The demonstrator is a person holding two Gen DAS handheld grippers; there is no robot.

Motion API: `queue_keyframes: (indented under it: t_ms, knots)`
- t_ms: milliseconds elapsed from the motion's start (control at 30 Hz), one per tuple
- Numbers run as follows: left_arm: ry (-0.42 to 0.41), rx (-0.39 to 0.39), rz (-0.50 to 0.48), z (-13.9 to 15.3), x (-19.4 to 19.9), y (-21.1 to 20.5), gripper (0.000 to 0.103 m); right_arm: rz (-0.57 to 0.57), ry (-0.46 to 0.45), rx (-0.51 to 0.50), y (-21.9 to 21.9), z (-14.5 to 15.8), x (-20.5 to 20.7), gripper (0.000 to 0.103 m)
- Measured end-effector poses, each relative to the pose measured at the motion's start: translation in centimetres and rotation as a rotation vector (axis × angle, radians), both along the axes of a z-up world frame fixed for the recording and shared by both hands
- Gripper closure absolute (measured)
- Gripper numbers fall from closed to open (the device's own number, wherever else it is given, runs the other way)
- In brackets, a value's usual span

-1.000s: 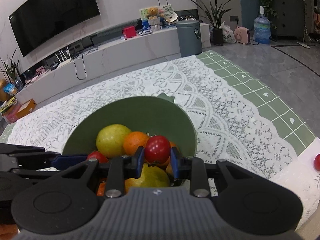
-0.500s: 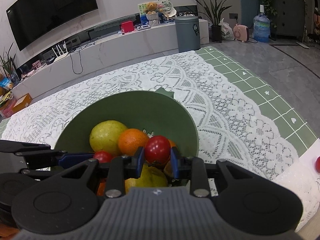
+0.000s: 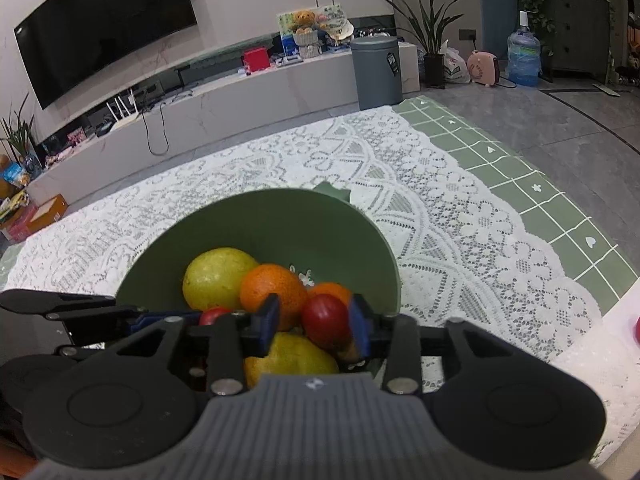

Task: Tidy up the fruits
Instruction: 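Lower both tomatoes into the colander and open both tools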

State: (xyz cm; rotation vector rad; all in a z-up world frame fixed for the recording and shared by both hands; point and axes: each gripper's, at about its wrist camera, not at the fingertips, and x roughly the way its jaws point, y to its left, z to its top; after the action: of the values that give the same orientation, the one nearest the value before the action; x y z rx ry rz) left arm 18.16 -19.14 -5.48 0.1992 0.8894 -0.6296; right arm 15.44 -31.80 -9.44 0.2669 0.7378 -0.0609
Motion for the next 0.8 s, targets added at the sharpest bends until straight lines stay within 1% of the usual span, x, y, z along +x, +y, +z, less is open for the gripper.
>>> queue_keyframes:
  t_ms: [100, 200, 233, 267, 300, 333, 367, 433, 533, 600, 667, 800]
  knots:
    - [-0.007, -0.011, -0.001, 0.5, -0.4, 0.4, 0.053, 0.004, -0.025, 0.011, -0.1, 0.2, -0.3, 0.064]
    - [-0.030, -0.028, 0.006, 1.3, -0.9, 1.2, 0.052, 0.030, -0.056, 0.040, -0.1, 0.4, -0.5, 0.067]
    - [-0.036, -0.036, 0.013, 1.5, -1.1, 1.5, 0.052, 0.037, -0.063, 0.051, -0.1, 0.4, -0.6, 0.074]
    - [-0.040, -0.047, 0.022, 1.8, -1.2, 1.9, 0.052, 0.045, -0.069, 0.063, -0.2, 0.5, -0.6, 0.083]
    - [-0.043, -0.058, 0.030, 2.1, -1.3, 2.3, 0.052, 0.050, -0.075, 0.070, -0.2, 0.5, -0.6, 0.087]
    - [-0.046, -0.067, 0.039, 2.4, -1.2, 2.7, 0.052, 0.058, -0.081, 0.077, -0.1, 0.6, -0.6, 0.090]
    - [-0.053, -0.072, 0.050, 2.7, -1.3, 3.0, 0.052, 0.066, -0.086, 0.081, 0.0, 0.7, -0.6, 0.090]
    - [-0.069, -0.060, 0.086, 3.2, -1.5, 3.6, 0.052, 0.095, -0.087, 0.090, 0.3, 0.7, -0.5, 0.091]
    - [-0.083, -0.053, 0.149, 3.9, -1.5, 4.5, 0.052, 0.134, -0.064, 0.089, 1.0, 0.6, -0.1, 0.092]
    - [-0.077, -0.058, 0.174, 4.2, -1.3, 5.0, 0.052, 0.144, -0.028, 0.099, 1.2, 0.2, 0.4, 0.094]
    - [-0.079, -0.059, 0.189, 4.2, -1.3, 5.2, 0.052, 0.144, 0.009, 0.110, 1.2, -0.2, 1.0, 0.095]
    - [-0.077, -0.058, 0.207, 4.0, -1.5, 5.5, 0.052, 0.146, 0.043, 0.119, 1.4, -0.8, 1.7, 0.095]
